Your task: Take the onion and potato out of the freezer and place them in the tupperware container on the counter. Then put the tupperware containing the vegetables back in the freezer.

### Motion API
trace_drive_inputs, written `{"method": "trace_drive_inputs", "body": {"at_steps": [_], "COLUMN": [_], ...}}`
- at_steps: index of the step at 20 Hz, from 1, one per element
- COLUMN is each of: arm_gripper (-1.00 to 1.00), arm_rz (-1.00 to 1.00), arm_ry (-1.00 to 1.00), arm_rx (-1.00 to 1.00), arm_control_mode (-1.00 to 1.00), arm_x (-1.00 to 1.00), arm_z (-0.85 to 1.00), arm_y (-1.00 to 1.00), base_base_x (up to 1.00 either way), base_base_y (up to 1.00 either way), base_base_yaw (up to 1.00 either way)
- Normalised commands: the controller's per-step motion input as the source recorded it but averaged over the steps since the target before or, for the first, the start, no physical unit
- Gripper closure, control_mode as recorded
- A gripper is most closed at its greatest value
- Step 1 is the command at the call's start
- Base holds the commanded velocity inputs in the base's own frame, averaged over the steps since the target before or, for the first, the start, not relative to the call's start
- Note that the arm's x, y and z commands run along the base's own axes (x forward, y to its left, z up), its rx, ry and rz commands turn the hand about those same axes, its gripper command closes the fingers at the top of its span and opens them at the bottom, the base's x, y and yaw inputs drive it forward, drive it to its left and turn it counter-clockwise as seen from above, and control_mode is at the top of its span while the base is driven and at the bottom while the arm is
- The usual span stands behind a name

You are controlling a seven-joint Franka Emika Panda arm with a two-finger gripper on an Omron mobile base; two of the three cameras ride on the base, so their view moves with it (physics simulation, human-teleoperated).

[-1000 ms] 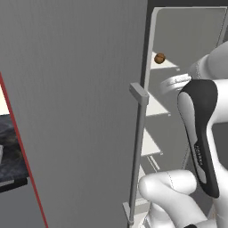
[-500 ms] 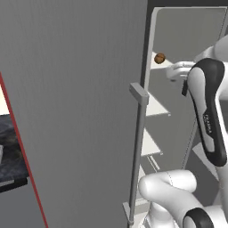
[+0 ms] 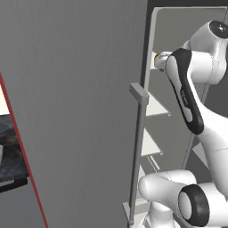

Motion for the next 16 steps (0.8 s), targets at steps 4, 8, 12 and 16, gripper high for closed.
{"method": "trace_drive_inputs", "body": {"at_steps": [4, 8, 12, 16], "arm_gripper": [-1.0, -1.0, -1.0, -1.0], "arm_rz": [-0.07, 0.0, 0.03, 0.07], "arm_ry": [0.12, 0.06, 0.06, 0.06], "arm_rx": [0.0, 0.0, 0.0, 0.0], "arm_control_mode": [-1.0, -1.0, -1.0, -1.0], "arm_x": [0.87, 0.74, 0.65, 0.63], "arm_z": [0.0, 0.0, -0.01, -0.03], "arm_y": [-0.2, -0.28, -0.32, -0.36], "base_base_x": [0.0, 0.0, 0.0, 0.0], "base_base_y": [0.0, 0.0, 0.0, 0.0], "base_base_yaw": [0.0, 0.0, 0.0, 0.0]}}
